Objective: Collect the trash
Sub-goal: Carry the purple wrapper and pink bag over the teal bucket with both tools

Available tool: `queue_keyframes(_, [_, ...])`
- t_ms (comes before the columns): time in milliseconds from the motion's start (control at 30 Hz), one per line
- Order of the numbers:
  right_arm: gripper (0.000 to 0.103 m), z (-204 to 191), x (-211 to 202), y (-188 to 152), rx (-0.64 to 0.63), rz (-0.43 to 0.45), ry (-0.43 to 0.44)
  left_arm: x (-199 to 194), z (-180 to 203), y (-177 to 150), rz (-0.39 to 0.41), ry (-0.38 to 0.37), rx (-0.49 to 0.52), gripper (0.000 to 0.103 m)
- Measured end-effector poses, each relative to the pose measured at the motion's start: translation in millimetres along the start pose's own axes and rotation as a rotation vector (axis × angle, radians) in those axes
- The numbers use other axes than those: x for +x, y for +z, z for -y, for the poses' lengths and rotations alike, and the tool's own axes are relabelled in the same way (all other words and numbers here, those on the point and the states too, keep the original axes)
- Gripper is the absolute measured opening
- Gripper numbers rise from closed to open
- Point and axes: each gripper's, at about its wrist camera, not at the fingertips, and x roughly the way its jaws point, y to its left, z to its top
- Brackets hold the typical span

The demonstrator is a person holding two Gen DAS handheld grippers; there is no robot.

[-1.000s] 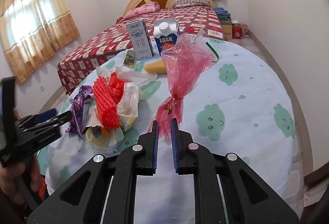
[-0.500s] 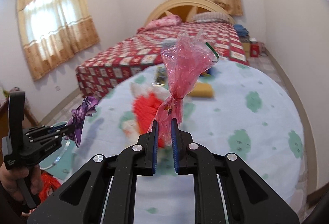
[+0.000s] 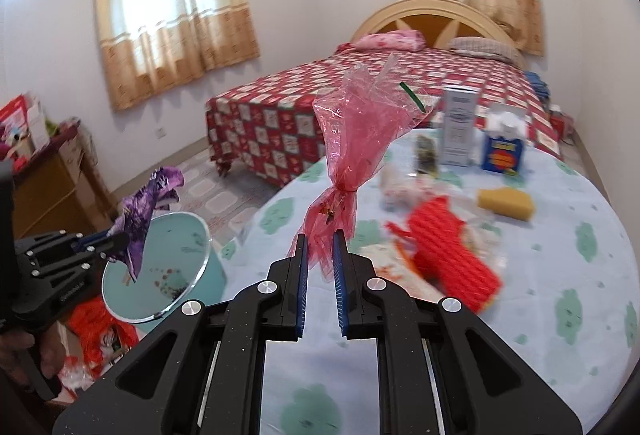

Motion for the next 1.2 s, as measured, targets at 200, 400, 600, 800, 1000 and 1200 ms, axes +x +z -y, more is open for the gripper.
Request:
queue_keyframes(200, [0.013, -34.0, 26.1, 0.2, -0.052, -0.026, 0.04, -7.8, -26.1, -7.7, 0.007, 0.032, -0.033, 0.009])
queue_keyframes(400, [0.013, -63.5, 46.3, -1.3, -0.101, -0.047, 0.078, -12.0, -46.8, -17.2, 0.005, 0.065, -0.054, 0.009])
queue_keyframes(600, [0.013, -87.5, 60.0, 0.6, -0.138, -0.06, 0.109, -11.1, -63.3, -22.9, -0.004, 0.094, -0.086, 0.009])
queue_keyframes(800, [0.013, -103.9, 72.0, 3.9, -0.167, -0.073, 0.138, -11.7, -74.2, -27.8, -0.012, 0.12, -0.099, 0.009])
queue_keyframes(1000, [0.013, -117.2, 80.7, 3.6, -0.19, -0.086, 0.156, -8.4, -89.7, -33.2, -0.028, 0.156, -0.118, 0.009])
queue_keyframes(1200, [0.013, -126.3, 85.3, 2.5, -0.206, -0.095, 0.166, -7.8, -97.8, -35.6, -0.032, 0.166, -0.136, 0.009])
